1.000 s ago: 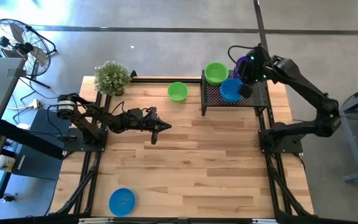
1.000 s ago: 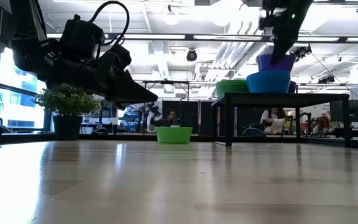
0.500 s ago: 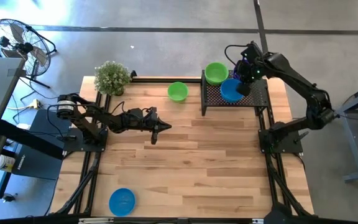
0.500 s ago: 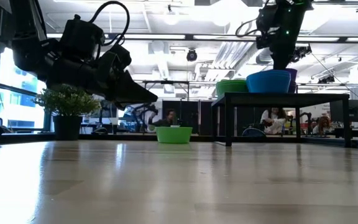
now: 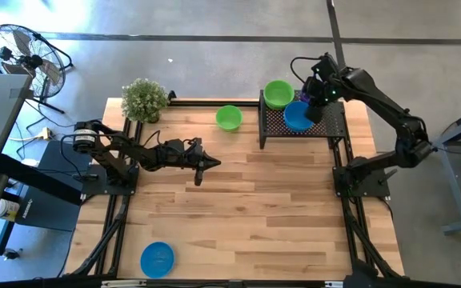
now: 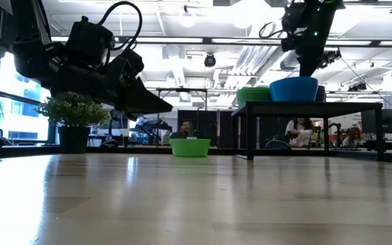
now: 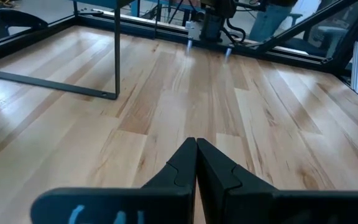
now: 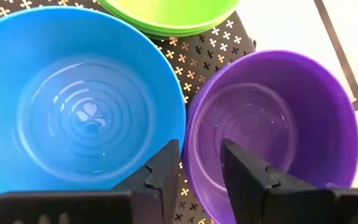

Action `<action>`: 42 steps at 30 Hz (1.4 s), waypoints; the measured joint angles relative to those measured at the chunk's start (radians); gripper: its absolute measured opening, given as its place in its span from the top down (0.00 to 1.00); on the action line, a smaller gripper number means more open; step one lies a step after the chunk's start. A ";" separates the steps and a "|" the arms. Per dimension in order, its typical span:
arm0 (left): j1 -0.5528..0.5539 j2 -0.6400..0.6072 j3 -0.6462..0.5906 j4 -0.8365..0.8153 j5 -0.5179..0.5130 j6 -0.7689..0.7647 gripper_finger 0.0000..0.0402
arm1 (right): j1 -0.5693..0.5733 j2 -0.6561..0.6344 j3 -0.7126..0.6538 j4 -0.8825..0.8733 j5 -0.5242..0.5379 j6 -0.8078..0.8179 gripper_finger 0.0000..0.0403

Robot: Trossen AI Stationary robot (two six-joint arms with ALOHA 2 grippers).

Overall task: Pick & Place Mini bowls
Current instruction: Stack the blue bowl on the other blue bowls on the shelf

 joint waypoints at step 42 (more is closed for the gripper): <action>0.000 -0.123 0.000 -0.145 0.132 0.001 0.99 | 0.673 -0.806 -1.137 1.495 -0.287 0.421 1.00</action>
